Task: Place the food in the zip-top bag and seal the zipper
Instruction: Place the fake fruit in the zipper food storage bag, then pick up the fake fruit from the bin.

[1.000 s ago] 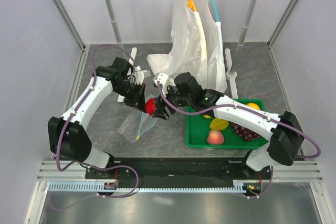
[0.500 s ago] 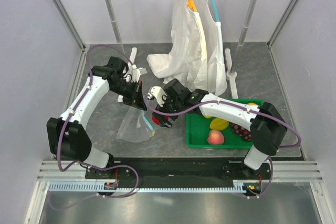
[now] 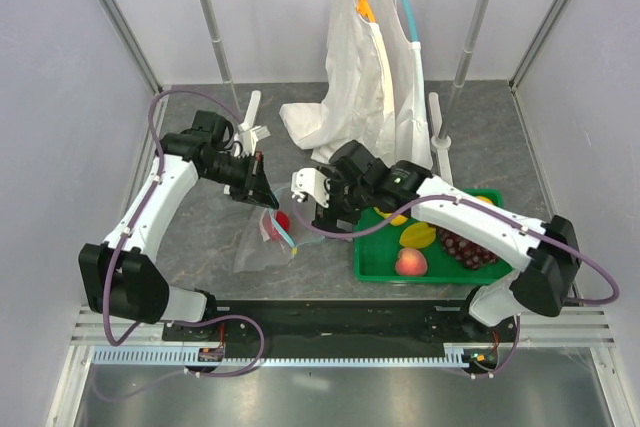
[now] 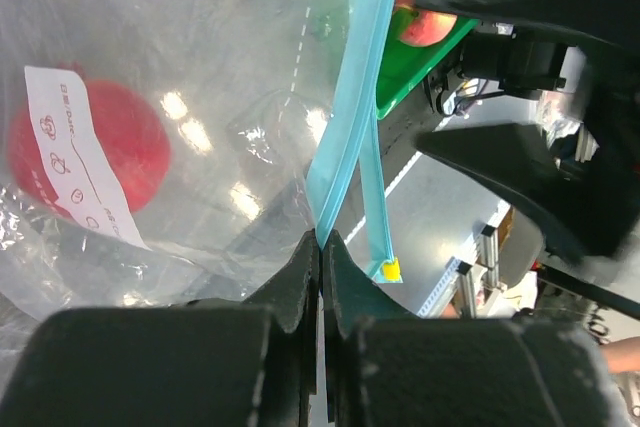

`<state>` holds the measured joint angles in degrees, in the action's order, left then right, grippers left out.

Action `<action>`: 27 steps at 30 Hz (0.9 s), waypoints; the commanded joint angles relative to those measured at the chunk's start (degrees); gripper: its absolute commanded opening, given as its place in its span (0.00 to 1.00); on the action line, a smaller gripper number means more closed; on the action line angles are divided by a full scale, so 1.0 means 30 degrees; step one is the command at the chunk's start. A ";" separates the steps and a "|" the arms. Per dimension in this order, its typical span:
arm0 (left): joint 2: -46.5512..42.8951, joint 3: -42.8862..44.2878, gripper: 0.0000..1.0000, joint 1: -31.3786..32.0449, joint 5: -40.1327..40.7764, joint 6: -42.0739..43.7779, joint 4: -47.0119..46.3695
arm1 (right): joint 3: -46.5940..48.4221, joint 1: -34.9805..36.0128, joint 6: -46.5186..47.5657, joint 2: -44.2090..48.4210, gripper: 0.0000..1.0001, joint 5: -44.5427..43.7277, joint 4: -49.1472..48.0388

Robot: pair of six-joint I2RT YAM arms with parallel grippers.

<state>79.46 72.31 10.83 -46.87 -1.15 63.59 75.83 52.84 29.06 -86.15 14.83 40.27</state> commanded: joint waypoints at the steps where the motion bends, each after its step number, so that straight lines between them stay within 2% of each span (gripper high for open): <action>1: -0.0179 -0.0754 0.02 -0.0036 -0.0811 -0.0994 -0.1069 | 0.1762 0.0053 -0.0163 0.2317 0.98 0.2790 0.1807; 4: -0.0149 -0.1164 0.02 -0.0036 -0.0928 -0.1111 -0.1451 | 0.1444 0.0053 -0.0429 0.3751 0.98 0.1622 0.3563; 8: -0.0266 -0.1487 0.02 -0.0036 -0.0958 -0.1141 -0.1686 | -0.2119 0.0024 -0.0076 0.6675 0.98 -0.0075 0.5849; 11: -0.0325 -0.1516 0.02 -0.0036 -0.1016 -0.1200 -0.1774 | -0.4292 -0.0383 -0.0838 0.7940 0.98 -0.2040 0.5970; 17: -0.0296 -0.1575 0.02 -0.0065 -0.0929 -0.1229 -0.1950 | -0.7782 -0.2371 0.0768 0.8270 0.98 -0.6434 0.2787; 22: -0.0500 -0.1750 0.02 -0.0036 -0.0870 -0.1112 -0.1950 | -0.8518 -0.3374 0.2527 0.7126 0.98 -0.7374 0.0205; 27: -0.0559 -0.1751 0.02 -0.0065 -0.0899 -0.1082 -0.1921 | -0.8872 -0.3960 0.4022 0.5428 0.98 -0.6644 -0.1264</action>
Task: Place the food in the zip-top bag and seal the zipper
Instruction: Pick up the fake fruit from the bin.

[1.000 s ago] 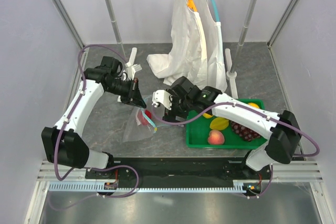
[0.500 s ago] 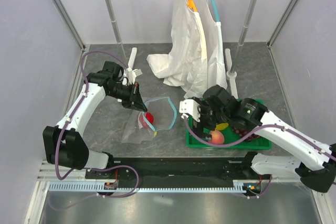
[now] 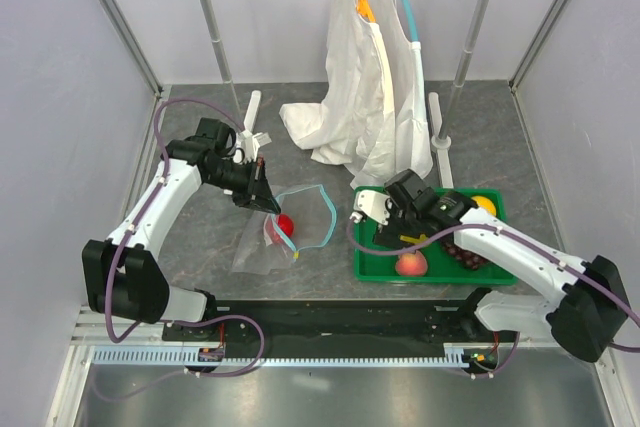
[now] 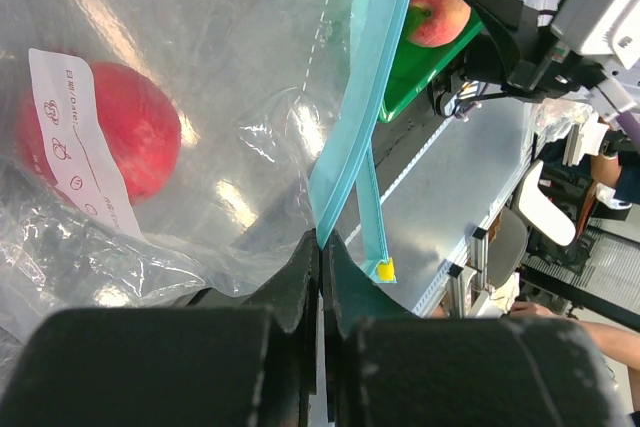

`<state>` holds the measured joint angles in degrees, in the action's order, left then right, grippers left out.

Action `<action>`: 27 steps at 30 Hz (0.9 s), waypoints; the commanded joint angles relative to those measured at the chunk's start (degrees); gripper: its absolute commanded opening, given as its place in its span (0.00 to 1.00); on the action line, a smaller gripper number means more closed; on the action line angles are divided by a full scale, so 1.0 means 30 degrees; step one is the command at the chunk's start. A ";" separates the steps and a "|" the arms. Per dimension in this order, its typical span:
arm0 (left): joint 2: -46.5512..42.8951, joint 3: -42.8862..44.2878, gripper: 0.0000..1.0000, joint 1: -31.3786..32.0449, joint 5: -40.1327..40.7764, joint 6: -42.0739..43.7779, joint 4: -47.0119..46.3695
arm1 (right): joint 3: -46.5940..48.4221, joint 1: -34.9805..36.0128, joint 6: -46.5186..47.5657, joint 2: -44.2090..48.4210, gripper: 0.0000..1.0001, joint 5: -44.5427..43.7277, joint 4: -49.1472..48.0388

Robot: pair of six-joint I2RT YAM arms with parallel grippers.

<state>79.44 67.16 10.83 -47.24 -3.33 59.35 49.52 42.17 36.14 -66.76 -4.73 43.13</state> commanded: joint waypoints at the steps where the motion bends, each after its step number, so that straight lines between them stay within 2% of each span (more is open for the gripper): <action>1: -0.0523 0.0055 0.02 -0.0036 -0.0776 -0.0354 -0.0507 | -0.0128 -0.0463 0.1780 -0.1269 0.98 -0.0006 -0.2539; 13: -0.0347 0.0202 0.02 -0.0036 -0.0834 0.0056 -0.0243 | -0.0714 -0.2484 0.4797 -0.4638 0.98 0.0053 -0.4798; 27: -0.0054 0.0291 0.02 -0.0065 -0.0688 0.0232 -0.0185 | 0.0222 -0.2485 0.4097 -0.6633 0.96 0.2070 -0.4448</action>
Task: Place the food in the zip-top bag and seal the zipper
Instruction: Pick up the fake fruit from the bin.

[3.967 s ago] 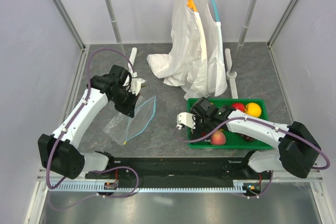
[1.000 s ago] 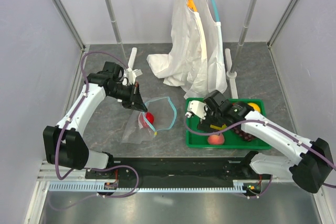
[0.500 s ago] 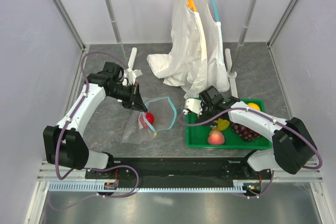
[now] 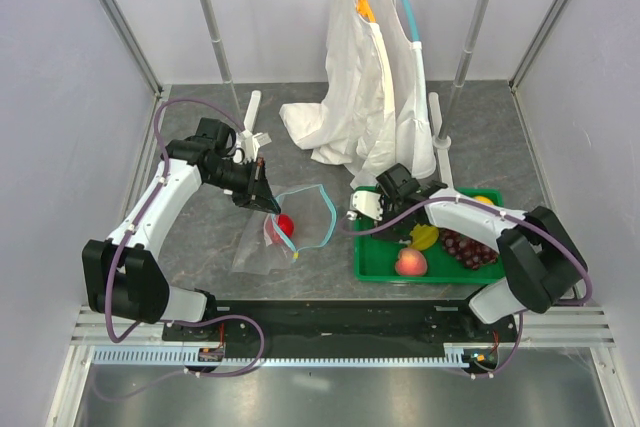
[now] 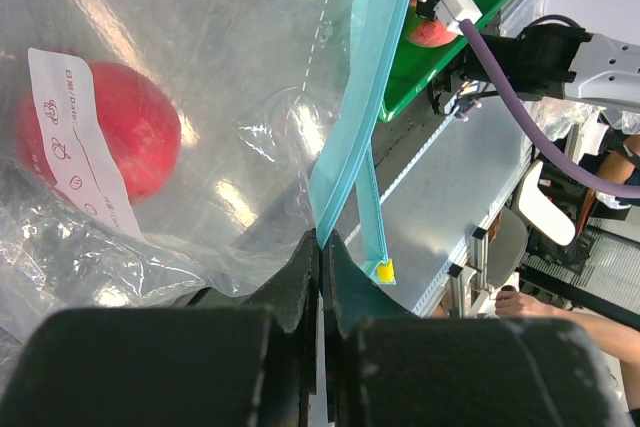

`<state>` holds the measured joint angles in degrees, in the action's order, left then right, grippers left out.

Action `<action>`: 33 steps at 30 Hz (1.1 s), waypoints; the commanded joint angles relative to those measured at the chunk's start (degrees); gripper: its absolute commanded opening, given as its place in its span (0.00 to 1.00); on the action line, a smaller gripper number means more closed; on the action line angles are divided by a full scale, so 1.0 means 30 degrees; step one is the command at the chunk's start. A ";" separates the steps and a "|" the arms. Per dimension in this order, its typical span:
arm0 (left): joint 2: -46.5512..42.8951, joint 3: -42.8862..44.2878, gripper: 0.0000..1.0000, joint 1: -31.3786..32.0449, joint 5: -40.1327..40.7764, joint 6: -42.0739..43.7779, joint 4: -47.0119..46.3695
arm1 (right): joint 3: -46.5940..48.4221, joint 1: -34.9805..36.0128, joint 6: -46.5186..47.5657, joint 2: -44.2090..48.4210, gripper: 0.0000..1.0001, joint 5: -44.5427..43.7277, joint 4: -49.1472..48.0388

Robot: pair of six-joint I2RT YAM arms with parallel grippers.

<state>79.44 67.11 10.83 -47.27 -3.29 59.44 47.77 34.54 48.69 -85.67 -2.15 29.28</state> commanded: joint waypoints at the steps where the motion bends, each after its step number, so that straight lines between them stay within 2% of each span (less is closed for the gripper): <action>1: -0.0025 0.0305 0.02 -0.0036 -0.0651 0.0218 -0.0214 | 0.0835 0.0057 -0.0231 -0.0244 0.98 0.1477 0.0202; 14: -0.0083 0.0159 0.02 -0.0065 -0.0710 0.0334 -0.0213 | 0.3120 0.0057 -0.1493 -0.2527 0.97 0.2446 0.0962; 18: -0.0142 0.0071 0.02 -0.0036 -0.0593 0.0423 -0.0126 | 0.2974 0.0057 -0.1375 -0.2062 0.82 0.2797 0.2043; 19: -0.0142 0.0129 0.02 -0.0036 -0.0592 0.0452 -0.0155 | 0.3003 0.0086 -0.1491 -0.1885 0.73 0.2972 0.2338; 22: -0.0113 0.0188 0.02 -0.0036 -0.0593 0.0452 -0.0097 | 0.3295 0.0086 -0.2426 -0.0656 0.58 0.3996 0.3714; 26: -0.0054 0.0217 0.02 -0.0036 -0.0563 0.0394 -0.0067 | 0.3793 0.0963 -0.3687 0.1481 0.51 0.5578 0.5297; 29: 0.0093 0.0247 0.02 -0.0065 -0.0621 0.0364 -0.0067 | 0.4524 0.2661 -0.4799 0.2831 0.48 0.6078 0.6089; 33: 0.0063 0.0247 0.02 -0.0036 -0.0563 0.0364 -0.0096 | 0.7182 0.4244 -0.6935 0.3215 0.46 0.6400 0.6442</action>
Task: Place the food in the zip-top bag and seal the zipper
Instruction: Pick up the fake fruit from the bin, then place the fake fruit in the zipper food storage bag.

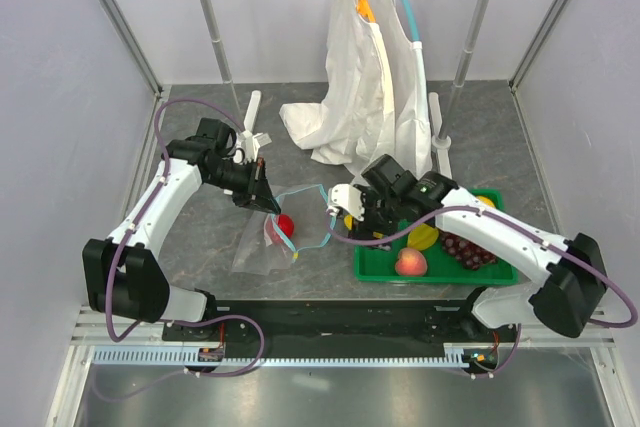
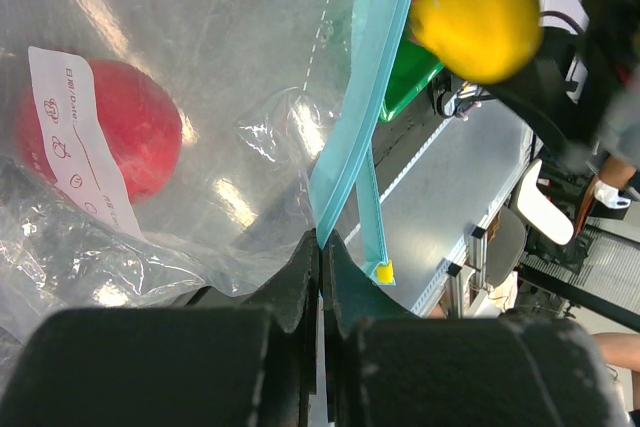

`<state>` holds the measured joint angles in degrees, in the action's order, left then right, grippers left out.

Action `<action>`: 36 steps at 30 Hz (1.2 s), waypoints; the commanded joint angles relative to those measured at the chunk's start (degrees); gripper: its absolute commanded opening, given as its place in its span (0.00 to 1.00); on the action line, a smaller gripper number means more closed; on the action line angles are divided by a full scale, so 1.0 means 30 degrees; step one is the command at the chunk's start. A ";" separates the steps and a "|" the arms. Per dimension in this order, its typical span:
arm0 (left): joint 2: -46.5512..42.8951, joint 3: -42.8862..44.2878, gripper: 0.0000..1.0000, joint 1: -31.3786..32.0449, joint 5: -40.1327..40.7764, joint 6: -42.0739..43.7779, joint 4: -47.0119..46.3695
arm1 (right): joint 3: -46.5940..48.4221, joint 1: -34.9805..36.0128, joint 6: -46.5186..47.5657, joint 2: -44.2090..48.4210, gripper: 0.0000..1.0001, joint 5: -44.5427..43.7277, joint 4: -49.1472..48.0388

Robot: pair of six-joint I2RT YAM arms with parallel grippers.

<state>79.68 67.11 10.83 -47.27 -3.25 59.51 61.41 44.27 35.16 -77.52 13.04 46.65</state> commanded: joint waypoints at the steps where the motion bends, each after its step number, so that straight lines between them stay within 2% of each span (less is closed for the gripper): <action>1: -0.0017 0.0218 0.02 -0.0065 -0.0563 0.0349 -0.0118 | 0.3197 0.1063 -0.2693 0.0410 0.46 0.1425 0.0563; 6: -0.0046 0.0159 0.02 -0.0036 -0.0621 0.0349 -0.0089 | 0.6714 0.1940 -0.3574 -0.1926 0.46 0.1776 -0.0140; 13: -0.0046 0.0364 0.02 -0.0036 -0.0738 0.0262 -0.0089 | 0.7394 0.2909 -0.3779 -0.4863 0.48 0.1865 -0.1983; 15: -0.0017 0.0451 0.02 -0.0036 -0.0914 0.0262 -0.0089 | 0.6663 0.2938 -0.3955 -0.5128 0.60 0.1456 -0.3417; 18: 0.0012 0.0393 0.02 -0.0065 -0.1061 0.0262 -0.0089 | 0.6220 0.2967 -0.4538 -0.5333 0.90 0.0607 -0.4593; 19: -0.0017 0.0393 0.02 -0.0094 -0.1061 0.0262 -0.0118 | 0.6278 0.2939 -0.4657 -0.5275 0.92 0.0431 -0.4565; 21: -0.0017 0.0335 0.02 -0.0065 -0.1032 0.0291 -0.0089 | 0.6425 0.2967 -0.4717 -0.4779 0.98 0.0225 -0.4099; 25: 0.0012 0.0335 0.02 -0.0094 -0.0915 0.0349 -0.0089 | 0.5989 0.2938 -0.4368 -0.2935 0.98 0.0282 -0.1728; 32: 0.0071 0.0452 0.02 -0.0065 -0.0974 0.0320 -0.0060 | 0.0961 0.2529 -0.2114 0.1630 0.98 -0.0417 0.4186; 36: 0.0013 0.0451 0.02 -0.0094 -0.0944 0.0349 -0.0089 | -0.1540 0.1886 -0.0705 0.3599 0.98 -0.1561 0.5250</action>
<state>79.99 67.11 10.83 -48.38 -3.25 59.57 62.94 51.77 27.59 -70.37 12.45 53.91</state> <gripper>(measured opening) 0.027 0.979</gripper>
